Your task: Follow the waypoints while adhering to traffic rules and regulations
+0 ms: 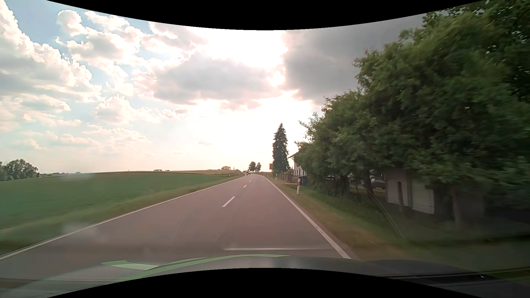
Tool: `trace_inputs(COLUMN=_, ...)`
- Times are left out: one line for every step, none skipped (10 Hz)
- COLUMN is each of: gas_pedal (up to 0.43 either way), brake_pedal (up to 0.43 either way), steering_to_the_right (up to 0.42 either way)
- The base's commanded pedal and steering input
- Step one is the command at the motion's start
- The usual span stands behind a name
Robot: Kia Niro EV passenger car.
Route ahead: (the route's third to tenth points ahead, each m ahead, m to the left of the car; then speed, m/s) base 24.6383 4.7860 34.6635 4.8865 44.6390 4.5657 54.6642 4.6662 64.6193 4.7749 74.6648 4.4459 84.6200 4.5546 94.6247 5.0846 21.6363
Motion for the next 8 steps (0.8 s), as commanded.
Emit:
trace_inputs(gas_pedal=0.150, brake_pedal=0.000, steering_to_the_right=-0.003)
trace_inputs(gas_pedal=0.150, brake_pedal=0.000, steering_to_the_right=-0.003)
trace_inputs(gas_pedal=0.150, brake_pedal=0.000, steering_to_the_right=-0.002)
trace_inputs(gas_pedal=0.150, brake_pedal=0.000, steering_to_the_right=-0.002)
trace_inputs(gas_pedal=0.150, brake_pedal=0.000, steering_to_the_right=-0.002)
trace_inputs(gas_pedal=0.150, brake_pedal=0.000, steering_to_the_right=-0.001)
trace_inputs(gas_pedal=0.150, brake_pedal=0.000, steering_to_the_right=0.000)
trace_inputs(gas_pedal=0.150, brake_pedal=0.000, steering_to_the_right=0.000)
